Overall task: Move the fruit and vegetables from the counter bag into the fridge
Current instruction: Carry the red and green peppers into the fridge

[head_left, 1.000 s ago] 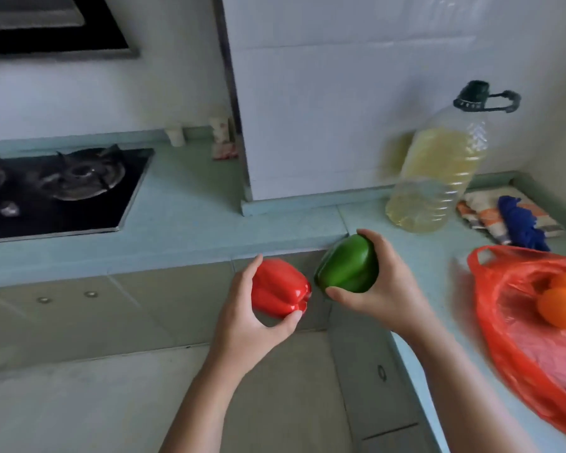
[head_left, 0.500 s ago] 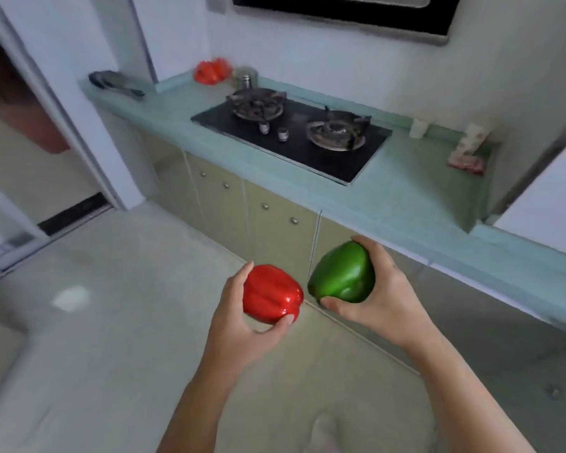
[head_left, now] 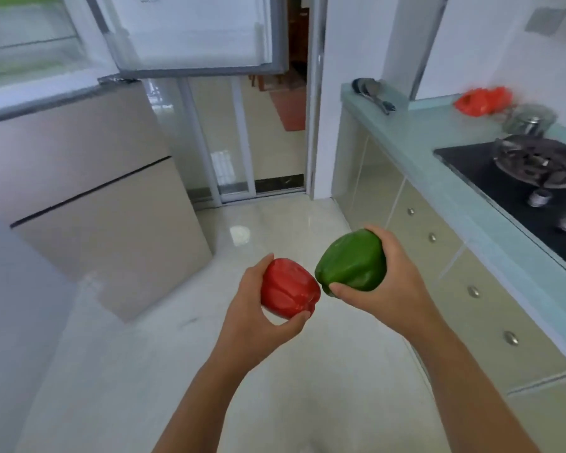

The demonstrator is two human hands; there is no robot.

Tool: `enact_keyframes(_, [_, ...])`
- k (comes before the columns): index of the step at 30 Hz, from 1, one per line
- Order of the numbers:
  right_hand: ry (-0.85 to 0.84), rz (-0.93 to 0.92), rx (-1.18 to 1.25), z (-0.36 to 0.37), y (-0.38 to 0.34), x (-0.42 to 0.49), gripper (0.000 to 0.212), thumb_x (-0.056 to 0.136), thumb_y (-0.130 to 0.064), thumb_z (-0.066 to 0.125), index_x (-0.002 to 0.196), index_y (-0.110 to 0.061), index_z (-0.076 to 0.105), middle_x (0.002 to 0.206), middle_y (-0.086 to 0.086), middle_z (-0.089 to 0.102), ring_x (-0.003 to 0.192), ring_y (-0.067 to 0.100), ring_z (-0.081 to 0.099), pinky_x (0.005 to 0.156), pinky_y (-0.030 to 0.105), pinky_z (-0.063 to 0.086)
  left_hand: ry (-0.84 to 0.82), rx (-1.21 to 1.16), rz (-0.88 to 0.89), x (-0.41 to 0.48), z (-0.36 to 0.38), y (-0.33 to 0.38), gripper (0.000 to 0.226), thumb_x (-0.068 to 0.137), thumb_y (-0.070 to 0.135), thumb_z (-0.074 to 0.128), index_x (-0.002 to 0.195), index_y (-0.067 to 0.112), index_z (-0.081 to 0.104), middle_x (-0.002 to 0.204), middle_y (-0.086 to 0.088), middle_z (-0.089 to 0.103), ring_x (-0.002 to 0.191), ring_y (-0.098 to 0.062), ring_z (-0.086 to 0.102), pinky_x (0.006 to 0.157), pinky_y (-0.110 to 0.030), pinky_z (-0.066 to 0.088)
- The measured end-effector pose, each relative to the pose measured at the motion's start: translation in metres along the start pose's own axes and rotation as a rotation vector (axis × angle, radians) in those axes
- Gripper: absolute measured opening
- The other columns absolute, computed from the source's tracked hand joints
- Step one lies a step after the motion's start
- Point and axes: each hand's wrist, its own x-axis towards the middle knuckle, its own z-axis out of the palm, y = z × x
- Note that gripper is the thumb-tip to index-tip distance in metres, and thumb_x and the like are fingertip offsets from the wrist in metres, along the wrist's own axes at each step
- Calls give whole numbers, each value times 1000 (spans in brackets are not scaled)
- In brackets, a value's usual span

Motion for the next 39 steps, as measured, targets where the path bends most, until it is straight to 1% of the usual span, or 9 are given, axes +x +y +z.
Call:
enact_keyframes(4, [-132, -101, 15, 43, -24, 60, 93, 58, -33, 84, 133, -36, 29, 121, -13, 41, 106, 9, 43, 75, 16, 37, 155, 39, -89, 21, -36, -21, 87, 64, 34, 81, 133, 34, 28, 118, 30, 35, 108, 22, 32, 78, 4, 34])
enact_keyframes(9, [-294, -217, 18, 112, -60, 115, 90, 59, -33, 84, 131, -35, 29, 117, -14, 39, 102, 8, 42, 68, 9, 36, 336, 70, -212, 31, -90, -54, 81, 63, 32, 82, 119, 49, 25, 112, 34, 35, 104, 24, 33, 73, 4, 36])
enact_keyframes(13, [-369, -283, 21, 171, -89, 150, 92, 57, -37, 84, 131, -37, 29, 117, -14, 41, 102, 8, 44, 75, 18, 40, 458, 79, -278, 43, -139, -86, 83, 62, 31, 82, 122, 46, 26, 111, 31, 38, 102, 23, 37, 72, 5, 36])
enact_keyframes(17, [-372, -334, 25, 231, -125, 188, 94, 57, -36, 84, 133, -34, 30, 119, -11, 41, 103, 12, 44, 79, 21, 40, 494, 120, -275, 66, -194, -123, 84, 63, 29, 82, 123, 43, 26, 112, 30, 36, 100, 26, 36, 71, 7, 32])
enact_keyframes(21, [-360, -378, 32, 290, -171, 226, 95, 57, -37, 84, 135, -32, 29, 121, -9, 40, 104, 13, 43, 83, 25, 40, 528, 146, -277, 98, -260, -156, 82, 63, 29, 82, 122, 44, 26, 112, 31, 35, 98, 11, 44, 70, 8, 32])
enact_keyframes(24, [-332, -412, 46, 322, -202, 253, 95, 58, -37, 83, 135, -31, 29, 120, -10, 39, 104, 11, 42, 81, 22, 39, 556, 156, -254, 126, -305, -176, 83, 63, 28, 82, 123, 42, 26, 111, 31, 36, 98, 8, 44, 70, 7, 33])
enact_keyframes(27, [-274, -407, 89, 346, -219, 279, 93, 57, -34, 84, 133, -32, 30, 118, -10, 40, 102, 11, 43, 75, 16, 38, 566, 167, -196, 158, -340, -194, 81, 62, 28, 83, 121, 43, 29, 110, 30, 38, 99, 13, 43, 71, 5, 34])
enact_keyframes(32, [-256, -420, 74, 378, -240, 334, 95, 57, -33, 84, 134, -31, 29, 116, -10, 38, 103, 12, 43, 77, 22, 40, 541, 165, -141, 221, -376, -219, 79, 63, 32, 81, 119, 47, 27, 112, 31, 35, 102, 26, 33, 73, 5, 35])
enact_keyframes(39, [-238, -522, 121, 424, -273, 443, 94, 56, -32, 84, 133, -33, 29, 120, -8, 38, 104, 12, 43, 80, 22, 38, 610, 175, -106, 328, -419, -256, 83, 63, 32, 81, 124, 46, 26, 113, 32, 34, 100, 23, 38, 72, 4, 36])
